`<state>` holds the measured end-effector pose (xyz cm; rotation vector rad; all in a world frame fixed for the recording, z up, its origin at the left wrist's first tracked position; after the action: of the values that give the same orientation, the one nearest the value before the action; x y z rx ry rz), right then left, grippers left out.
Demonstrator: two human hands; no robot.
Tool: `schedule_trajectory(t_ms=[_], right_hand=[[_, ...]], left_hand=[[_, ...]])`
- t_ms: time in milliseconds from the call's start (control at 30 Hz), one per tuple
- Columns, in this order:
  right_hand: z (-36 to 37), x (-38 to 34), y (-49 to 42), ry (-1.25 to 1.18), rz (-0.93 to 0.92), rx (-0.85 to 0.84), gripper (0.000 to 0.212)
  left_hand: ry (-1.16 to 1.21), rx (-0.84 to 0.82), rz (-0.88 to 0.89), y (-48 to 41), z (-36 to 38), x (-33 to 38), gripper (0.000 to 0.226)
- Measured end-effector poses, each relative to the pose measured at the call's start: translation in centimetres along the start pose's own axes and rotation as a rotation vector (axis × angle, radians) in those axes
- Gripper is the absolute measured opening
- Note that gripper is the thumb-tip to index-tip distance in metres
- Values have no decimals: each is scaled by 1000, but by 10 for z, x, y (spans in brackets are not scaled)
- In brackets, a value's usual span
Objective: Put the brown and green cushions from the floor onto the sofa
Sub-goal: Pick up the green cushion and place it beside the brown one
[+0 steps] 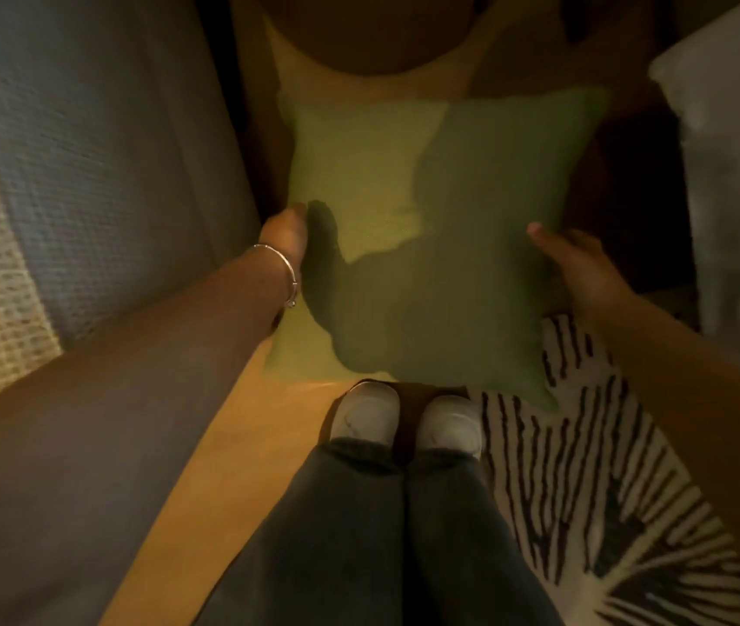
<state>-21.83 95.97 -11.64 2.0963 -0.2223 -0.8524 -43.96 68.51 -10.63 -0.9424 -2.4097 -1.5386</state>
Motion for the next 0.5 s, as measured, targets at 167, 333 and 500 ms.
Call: schedule_trajectory(t_ms=[167, 333, 500], right_hand=[[18, 8, -32, -17, 35, -50, 101], [27, 14, -20, -229, 154, -128, 84], [-5, -15, 31, -352, 75, -92, 91]], left_hand=[[-28, 10, -80, -46, -2, -25, 54], [-32, -21, -39, -41, 5, -27, 63], [18, -42, 13, 7, -10, -8, 74]])
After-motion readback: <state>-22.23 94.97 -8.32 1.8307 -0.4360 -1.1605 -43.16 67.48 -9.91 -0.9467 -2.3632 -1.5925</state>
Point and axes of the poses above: each hand's wrist, its own y-axis away from the middle knuckle, its own z-axis out of the palm, x = y × z, the point moved 10 cm from there along -y, towards the middle knuckle, and after that the axes turned 12 degrees about x, right-handed, at the moved point
